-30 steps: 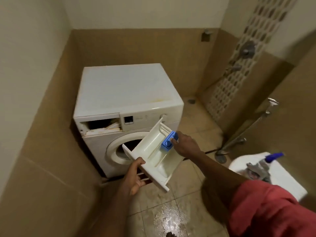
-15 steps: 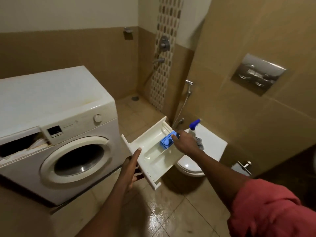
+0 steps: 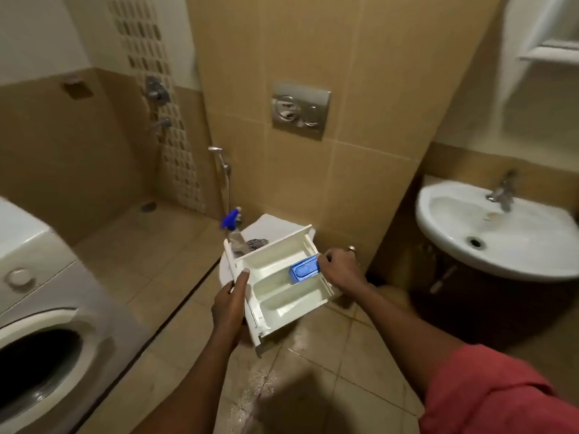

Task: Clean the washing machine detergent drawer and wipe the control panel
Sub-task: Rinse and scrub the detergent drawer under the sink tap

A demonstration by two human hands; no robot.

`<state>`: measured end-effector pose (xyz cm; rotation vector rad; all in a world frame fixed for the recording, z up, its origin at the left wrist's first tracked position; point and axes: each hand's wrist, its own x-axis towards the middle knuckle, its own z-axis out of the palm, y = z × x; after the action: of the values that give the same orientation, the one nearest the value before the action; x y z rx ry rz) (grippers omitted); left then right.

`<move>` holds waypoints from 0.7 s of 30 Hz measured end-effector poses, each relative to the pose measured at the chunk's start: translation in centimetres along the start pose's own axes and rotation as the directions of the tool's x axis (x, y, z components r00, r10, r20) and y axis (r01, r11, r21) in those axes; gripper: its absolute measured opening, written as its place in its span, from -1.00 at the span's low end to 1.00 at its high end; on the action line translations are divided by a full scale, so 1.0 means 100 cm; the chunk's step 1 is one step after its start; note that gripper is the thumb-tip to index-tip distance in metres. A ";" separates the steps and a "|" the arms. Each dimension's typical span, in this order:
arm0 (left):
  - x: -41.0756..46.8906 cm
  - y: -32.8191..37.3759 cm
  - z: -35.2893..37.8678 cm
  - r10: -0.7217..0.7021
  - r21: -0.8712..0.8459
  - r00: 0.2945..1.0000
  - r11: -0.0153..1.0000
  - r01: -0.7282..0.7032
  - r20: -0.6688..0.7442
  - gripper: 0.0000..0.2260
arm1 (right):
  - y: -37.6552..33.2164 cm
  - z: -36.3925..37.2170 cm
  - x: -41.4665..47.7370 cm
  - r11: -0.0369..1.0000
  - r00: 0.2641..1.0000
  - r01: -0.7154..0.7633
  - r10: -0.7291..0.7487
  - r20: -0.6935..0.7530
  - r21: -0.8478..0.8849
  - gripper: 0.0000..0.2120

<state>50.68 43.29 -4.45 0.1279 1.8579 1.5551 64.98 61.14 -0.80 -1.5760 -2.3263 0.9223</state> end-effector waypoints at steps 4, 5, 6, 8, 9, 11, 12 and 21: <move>-0.006 0.003 0.063 0.001 0.110 0.991 0.994 -0.015 0.132 -0.56 | 0.054 -0.044 0.001 0.993 0.989 -0.119 0.119 -0.091 0.010 -0.68; -0.005 0.006 0.078 0.004 0.116 0.987 0.993 -0.023 0.161 -0.53 | 0.065 -0.052 0.004 0.989 0.983 -0.147 0.148 -0.111 0.012 -0.68; -0.004 0.010 0.091 -0.001 0.123 0.983 0.992 -0.022 0.185 -0.47 | 0.074 -0.060 0.007 0.985 0.977 -0.171 0.171 -0.126 0.012 -0.67; 0.005 0.016 0.123 -0.018 0.143 0.963 0.989 -0.021 0.268 -0.39 | 0.094 -0.082 0.014 0.976 0.961 -0.218 0.219 -0.167 0.024 -0.66; 0.011 0.018 0.139 -0.019 0.144 0.954 0.989 -0.025 0.299 -0.41 | 0.102 -0.092 0.018 0.969 0.952 -0.243 0.245 -0.184 0.030 -0.66; 0.024 0.025 0.173 -0.022 0.140 0.934 0.990 -0.030 0.358 -0.42 | 0.120 -0.111 0.028 0.954 0.929 -0.295 0.298 -0.221 0.047 -0.67; 0.028 0.031 0.191 -0.026 0.143 0.919 0.989 -0.033 0.394 -0.43 | 0.130 -0.121 0.034 0.947 0.915 -0.317 0.320 -0.246 0.050 -0.68; 0.056 0.079 0.321 0.034 0.141 0.732 0.974 -0.176 0.680 -0.70 | 0.187 -0.192 0.083 0.858 0.789 -0.508 0.499 -0.358 0.077 -0.61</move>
<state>61.75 74.79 -0.95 0.8014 1.4079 1.1562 85.12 80.55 1.94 -2.2172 -1.6894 0.6073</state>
